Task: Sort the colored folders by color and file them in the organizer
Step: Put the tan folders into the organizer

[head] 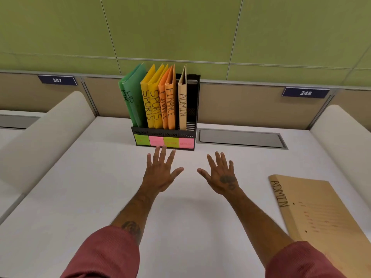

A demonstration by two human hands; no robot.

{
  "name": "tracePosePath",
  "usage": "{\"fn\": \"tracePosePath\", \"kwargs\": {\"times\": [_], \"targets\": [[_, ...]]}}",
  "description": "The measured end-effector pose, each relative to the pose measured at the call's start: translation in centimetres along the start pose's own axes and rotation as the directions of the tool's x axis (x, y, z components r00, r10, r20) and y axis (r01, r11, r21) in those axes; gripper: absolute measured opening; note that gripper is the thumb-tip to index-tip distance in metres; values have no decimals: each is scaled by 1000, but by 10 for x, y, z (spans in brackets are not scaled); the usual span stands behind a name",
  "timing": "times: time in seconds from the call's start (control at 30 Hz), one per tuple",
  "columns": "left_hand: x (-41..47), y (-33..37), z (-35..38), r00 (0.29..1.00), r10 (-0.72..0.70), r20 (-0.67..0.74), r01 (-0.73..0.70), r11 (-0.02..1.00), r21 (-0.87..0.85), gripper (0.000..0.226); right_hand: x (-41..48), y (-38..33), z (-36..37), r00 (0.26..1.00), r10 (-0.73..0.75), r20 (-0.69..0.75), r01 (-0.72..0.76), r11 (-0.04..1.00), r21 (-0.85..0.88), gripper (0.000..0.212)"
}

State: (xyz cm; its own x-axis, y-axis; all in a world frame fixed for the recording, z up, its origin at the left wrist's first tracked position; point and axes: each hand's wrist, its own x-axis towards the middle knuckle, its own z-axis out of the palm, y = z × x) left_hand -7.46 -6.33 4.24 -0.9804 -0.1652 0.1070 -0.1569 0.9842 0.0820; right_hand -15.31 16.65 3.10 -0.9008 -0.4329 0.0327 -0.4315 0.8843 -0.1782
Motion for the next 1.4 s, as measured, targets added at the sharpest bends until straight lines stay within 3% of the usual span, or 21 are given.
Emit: {"fn": "tracePosePath", "kwargs": {"times": [0.3, 0.63, 0.87, 1.03, 1.27, 1.4], "targets": [[-36, 40, 21, 998, 38, 49, -38, 999, -4, 95, -58, 27, 19, 995, 93, 40, -93, 996, -4, 95], [-31, 75, 30, 987, 138, 81, -135, 990, -44, 100, -97, 65, 20, 971, 238, 18, -238, 970, 39, 84], [-18, 134, 44, 970, 217, 110, -211, 975, -68, 98, -111, 126, 16, 934, 358, -17, -356, 933, 56, 90], [-12, 191, 57, 972, 202, 120, -196, 979, -54, 100, -116, 181, 18, 936, 350, 31, -352, 933, 76, 96], [-25, 278, 78, 978, 144, 151, -139, 989, -45, 86, -144, 269, 9, 932, 346, 109, -355, 932, 75, 82], [-34, 325, 87, 972, 129, 197, -97, 982, -164, 79, -164, 322, 6, 904, 397, 158, -415, 905, 98, 79]]}}
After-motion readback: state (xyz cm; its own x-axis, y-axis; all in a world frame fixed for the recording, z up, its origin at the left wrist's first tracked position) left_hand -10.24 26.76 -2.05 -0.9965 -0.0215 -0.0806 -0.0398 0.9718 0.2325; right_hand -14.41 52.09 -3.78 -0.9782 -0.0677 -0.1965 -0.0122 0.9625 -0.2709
